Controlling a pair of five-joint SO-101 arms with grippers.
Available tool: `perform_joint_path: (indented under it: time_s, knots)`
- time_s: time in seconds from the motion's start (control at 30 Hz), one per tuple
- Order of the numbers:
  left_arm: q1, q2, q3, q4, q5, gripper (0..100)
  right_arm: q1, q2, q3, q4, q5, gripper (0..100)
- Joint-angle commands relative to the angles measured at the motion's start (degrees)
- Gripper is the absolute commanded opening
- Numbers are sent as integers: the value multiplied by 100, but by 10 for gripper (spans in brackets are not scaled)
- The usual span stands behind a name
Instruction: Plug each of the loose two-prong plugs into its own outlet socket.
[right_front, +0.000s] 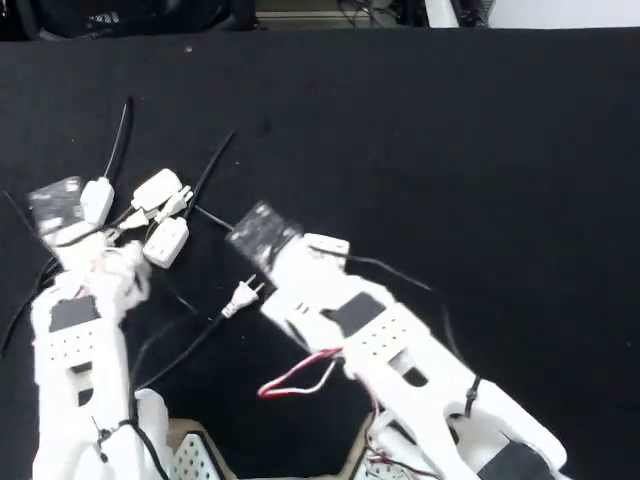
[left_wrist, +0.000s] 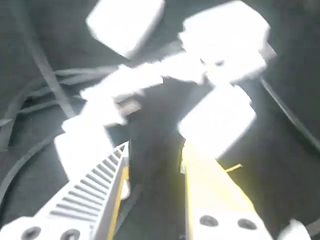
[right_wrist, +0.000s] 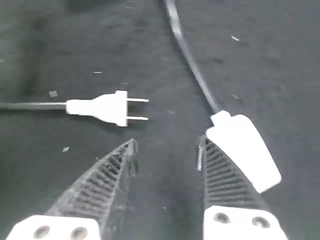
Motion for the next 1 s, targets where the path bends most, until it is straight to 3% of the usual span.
perform_joint_path:
  time_s: [0.0, 0.17, 0.4, 0.5, 0.73, 0.97]
  knots:
    - [-655, -62, -4, -202, 747, 172, -387, -48, -356, 193, 149, 194]
    - [-1130, -62, 356, -835, 1292, 173, -580, 875, -1130, 440, -114, 194]
    - [-1156, -114, 611, -1187, 1398, 171, -651, 2589, -2044, 457, -2576, 198]
    - [-1147, -114, 611, -1196, 1389, 171, -633, 2756, -2193, 475, -3262, 198]
    - [-1130, -114, 585, -1213, 1389, 171, -826, 2809, -2202, 281, -4255, 198]
    - [-1130, -114, 558, -1213, 1389, 170, -826, 3257, -2185, -448, -4510, 198]
